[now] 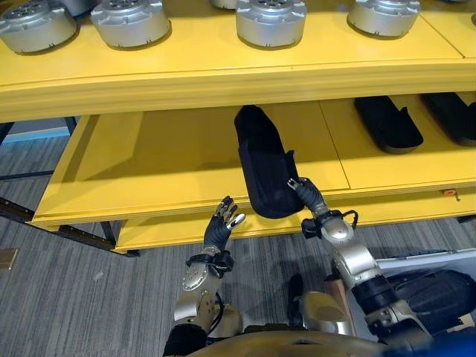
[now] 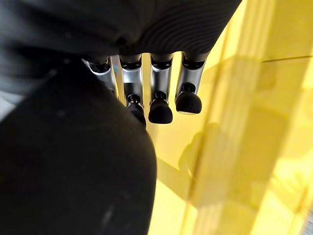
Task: Move parts from the plastic box to the shelf.
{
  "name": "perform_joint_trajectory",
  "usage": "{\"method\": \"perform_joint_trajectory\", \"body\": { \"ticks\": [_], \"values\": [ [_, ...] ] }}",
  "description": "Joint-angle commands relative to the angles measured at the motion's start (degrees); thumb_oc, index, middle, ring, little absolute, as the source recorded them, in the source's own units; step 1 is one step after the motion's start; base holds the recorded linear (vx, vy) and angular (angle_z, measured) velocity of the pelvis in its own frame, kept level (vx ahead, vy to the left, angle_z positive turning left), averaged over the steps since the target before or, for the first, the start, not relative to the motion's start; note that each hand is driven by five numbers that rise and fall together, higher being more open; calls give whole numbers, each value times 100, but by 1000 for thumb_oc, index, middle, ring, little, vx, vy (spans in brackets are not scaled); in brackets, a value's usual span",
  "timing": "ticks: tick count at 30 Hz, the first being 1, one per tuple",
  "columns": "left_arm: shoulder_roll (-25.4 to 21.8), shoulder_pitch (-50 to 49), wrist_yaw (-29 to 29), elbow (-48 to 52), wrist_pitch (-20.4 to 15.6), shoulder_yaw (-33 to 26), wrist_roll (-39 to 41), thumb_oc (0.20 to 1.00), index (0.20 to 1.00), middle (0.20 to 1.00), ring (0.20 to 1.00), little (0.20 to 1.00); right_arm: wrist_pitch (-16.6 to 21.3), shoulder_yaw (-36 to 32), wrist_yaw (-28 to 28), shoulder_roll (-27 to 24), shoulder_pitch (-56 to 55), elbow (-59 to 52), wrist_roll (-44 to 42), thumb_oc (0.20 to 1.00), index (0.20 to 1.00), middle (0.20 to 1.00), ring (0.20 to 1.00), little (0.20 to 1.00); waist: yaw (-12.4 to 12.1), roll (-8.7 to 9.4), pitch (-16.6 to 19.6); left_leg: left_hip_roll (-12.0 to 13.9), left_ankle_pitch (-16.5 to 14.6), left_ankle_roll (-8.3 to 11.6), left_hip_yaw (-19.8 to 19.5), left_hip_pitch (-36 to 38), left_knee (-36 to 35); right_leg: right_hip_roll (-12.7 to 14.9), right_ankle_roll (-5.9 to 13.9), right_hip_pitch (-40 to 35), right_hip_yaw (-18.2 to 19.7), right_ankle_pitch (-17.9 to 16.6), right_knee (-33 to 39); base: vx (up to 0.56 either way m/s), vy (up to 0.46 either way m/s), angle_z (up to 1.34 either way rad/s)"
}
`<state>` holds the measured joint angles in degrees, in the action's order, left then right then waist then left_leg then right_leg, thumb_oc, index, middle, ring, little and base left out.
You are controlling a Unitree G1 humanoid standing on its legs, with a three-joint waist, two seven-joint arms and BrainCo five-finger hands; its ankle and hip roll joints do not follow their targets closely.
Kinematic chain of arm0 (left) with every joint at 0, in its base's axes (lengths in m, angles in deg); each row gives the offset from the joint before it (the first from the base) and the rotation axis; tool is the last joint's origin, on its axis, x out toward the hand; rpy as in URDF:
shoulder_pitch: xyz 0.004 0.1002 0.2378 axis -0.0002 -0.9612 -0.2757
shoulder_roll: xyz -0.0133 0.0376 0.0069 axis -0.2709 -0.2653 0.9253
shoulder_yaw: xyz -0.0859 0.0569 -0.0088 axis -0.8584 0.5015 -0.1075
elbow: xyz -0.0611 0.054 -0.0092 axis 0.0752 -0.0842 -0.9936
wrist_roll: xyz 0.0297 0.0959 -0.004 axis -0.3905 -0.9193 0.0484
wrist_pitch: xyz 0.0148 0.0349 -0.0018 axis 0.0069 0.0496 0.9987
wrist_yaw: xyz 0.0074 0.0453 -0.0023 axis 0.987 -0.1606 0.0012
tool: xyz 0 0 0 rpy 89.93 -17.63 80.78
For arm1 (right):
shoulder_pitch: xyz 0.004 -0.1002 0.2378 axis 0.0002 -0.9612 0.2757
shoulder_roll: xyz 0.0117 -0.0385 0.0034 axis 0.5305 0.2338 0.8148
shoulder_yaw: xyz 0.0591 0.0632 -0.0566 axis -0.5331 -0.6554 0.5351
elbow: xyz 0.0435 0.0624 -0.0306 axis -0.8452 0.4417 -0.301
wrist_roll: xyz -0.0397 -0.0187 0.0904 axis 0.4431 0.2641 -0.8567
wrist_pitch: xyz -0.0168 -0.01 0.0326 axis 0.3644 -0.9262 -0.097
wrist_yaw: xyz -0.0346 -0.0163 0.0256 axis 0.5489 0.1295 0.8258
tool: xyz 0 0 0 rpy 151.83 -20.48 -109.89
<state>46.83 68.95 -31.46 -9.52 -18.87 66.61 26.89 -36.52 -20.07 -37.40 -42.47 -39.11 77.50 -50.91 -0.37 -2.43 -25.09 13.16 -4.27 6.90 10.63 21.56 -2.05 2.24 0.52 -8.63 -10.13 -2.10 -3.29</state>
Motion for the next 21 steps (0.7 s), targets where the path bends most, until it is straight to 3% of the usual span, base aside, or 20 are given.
{"method": "perform_joint_trajectory", "body": {
  "ticks": [1,8,10,12,13,16,19,21],
  "values": [
    [123,-95,-137,549,-197,232,-21,1000,1000,1000,1000,1000,374,-88,316,213,1090,-55,-362,200,200,200,200,200,-131,1,30,-72,866,-460,207,296,-285,539,101,-640,77,-79,68,-3,-33,4],
    [78,-180,-213,564,-136,436,21,1000,1000,1000,1000,1000,558,-442,481,272,2212,1340,-822,200,200,200,200,200,-429,-184,96,-85,863,-419,152,185,-202,545,89,-685,25,-115,119,4,0,2],
    [14,-146,-228,638,-110,556,-2,1000,1000,1000,1000,1000,722,-410,682,-136,2931,2041,-816,200,200,200,200,200,-550,-319,50,-96,868,-385,126,61,-36,594,106,-660,-14,-145,65,-28,41,3],
    [5,-81,-228,658,-94,577,-4,1000,1000,1000,1000,1000,742,-473,648,-148,3055,2109,-903,200,200,200,200,200,-596,-363,-14,-107,844,-371,103,3,82,616,107,-629,-11,-152,-17,-63,37,7],
    [-25,-13,-218,688,-75,633,-3,1000,1000,1000,1000,1000,733,-450,677,-410,3344,2300,-935,200,200,200,200,200,-629,-420,-142,-139,831,-331,88,-96,347,671,116,-576,-7,-177,-217,-80,56,10],
    [-63,163,-195,750,-46,706,-31,1000,1000,1000,1000,1000,726,-450,719,-572,3736,2435,-1027,200,200,200,200,200,-636,-511,-386,-165,789,-262,40,-240,761,782,142,-448,16,-185,-616,-81,53,-1],
    [-456,349,-40,1137,-133,939,-273,1000,1000,1000,1000,1000,764,-526,822,-760,4181,2643,-1123,200,200,200,200,200,-670,-540,-470,-188,755,-218,-15,-598,1214,855,157,-102,115,-221,-1065,-68,31,0],
    [-198,382,-87,1107,-120,1042,-139,1000,1000,1000,1000,1000,828,-347,957,-1074,4633,2903,-1130,200,200,200,200,200,-660,-528,-470,-149,726,-176,-93,-1009,1657,903,171,284,241,-249,-1471,-93,40,-1]
  ]
}}
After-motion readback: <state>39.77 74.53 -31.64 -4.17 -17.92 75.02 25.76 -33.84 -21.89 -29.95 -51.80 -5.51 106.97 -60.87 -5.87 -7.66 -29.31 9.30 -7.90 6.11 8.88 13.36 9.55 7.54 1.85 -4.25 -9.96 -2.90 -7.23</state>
